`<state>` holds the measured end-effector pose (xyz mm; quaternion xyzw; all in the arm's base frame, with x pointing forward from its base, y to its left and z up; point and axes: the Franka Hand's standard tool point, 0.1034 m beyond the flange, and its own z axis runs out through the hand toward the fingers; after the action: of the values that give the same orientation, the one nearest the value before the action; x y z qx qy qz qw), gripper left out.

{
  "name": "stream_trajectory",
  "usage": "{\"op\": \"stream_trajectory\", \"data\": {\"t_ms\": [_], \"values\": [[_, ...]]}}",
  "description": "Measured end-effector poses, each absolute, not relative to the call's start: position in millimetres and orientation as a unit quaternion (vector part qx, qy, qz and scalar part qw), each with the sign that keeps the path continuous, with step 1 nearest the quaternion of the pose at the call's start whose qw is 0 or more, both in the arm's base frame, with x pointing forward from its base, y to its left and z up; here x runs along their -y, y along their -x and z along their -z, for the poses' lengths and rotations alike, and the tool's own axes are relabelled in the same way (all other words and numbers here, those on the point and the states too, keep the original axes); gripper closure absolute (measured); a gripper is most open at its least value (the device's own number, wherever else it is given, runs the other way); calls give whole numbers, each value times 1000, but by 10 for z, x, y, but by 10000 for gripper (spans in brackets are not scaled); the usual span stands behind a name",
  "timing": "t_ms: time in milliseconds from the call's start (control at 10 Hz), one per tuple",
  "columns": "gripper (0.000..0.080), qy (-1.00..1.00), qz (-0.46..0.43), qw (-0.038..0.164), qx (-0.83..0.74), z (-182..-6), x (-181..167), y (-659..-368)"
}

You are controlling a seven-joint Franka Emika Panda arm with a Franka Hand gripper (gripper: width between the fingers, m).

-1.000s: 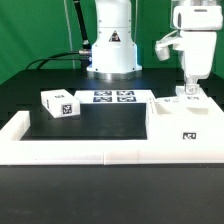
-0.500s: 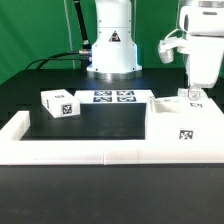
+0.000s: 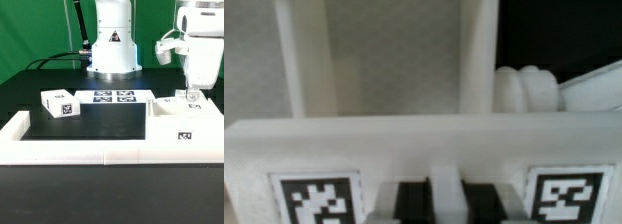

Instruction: Assemble cabinet

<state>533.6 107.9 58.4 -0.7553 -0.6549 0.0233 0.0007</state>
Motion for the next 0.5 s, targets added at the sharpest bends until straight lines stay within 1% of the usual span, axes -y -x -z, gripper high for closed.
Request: {"op": "stream_trajectory", "data": {"t_ms": [500], "values": [[729,777,-20,-1,630,-571,-1084,-5397]]}}
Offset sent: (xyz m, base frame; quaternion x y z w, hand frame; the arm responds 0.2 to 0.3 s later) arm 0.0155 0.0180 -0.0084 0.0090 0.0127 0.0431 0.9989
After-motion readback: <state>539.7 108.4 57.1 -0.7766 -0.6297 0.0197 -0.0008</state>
